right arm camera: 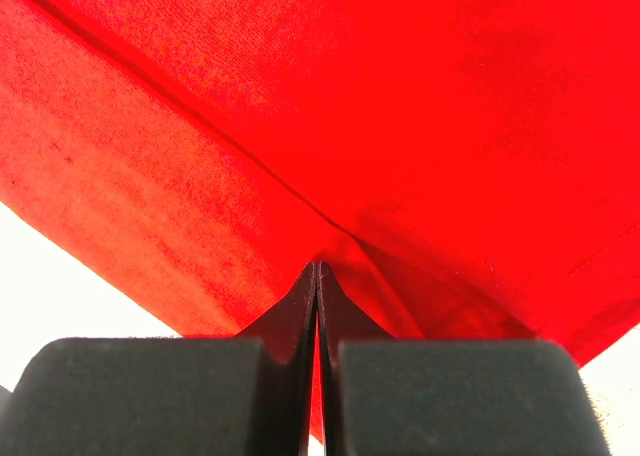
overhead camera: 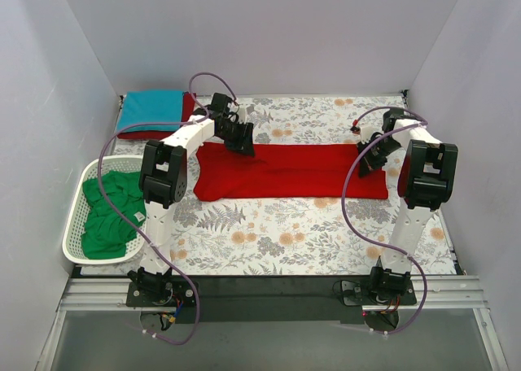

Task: Fold and stack the t-shirts
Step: Fold the tshirt

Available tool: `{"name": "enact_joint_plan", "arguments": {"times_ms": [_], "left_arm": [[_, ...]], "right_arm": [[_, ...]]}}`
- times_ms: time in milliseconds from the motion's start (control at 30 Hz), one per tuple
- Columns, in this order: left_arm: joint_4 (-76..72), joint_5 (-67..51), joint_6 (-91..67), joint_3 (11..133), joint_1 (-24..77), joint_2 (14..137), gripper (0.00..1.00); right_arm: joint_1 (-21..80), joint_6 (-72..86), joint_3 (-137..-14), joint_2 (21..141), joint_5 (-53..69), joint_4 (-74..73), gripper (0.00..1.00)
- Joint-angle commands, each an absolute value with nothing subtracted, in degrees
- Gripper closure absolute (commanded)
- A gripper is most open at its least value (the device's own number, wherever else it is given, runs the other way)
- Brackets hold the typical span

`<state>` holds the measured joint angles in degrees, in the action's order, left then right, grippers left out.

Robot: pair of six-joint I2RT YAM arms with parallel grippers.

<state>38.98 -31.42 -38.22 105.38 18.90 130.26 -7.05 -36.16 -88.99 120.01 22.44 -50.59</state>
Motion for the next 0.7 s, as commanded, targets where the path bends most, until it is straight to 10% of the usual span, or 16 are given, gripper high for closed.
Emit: {"name": "enact_joint_plan", "arguments": {"times_ms": [0, 667], "left_arm": [[36.04, -30.49, -39.64, 108.81, 18.9, 129.2, 0.59], [48.43, -24.17, -32.96, 99.22, 18.19, 124.27, 0.7]], "right_arm": [[-7.21, -36.3, -88.59, 117.69, 22.76, -50.54, 0.99], [-7.29, -39.2, -88.94, 115.4, 22.94, -52.03, 0.99]]}}
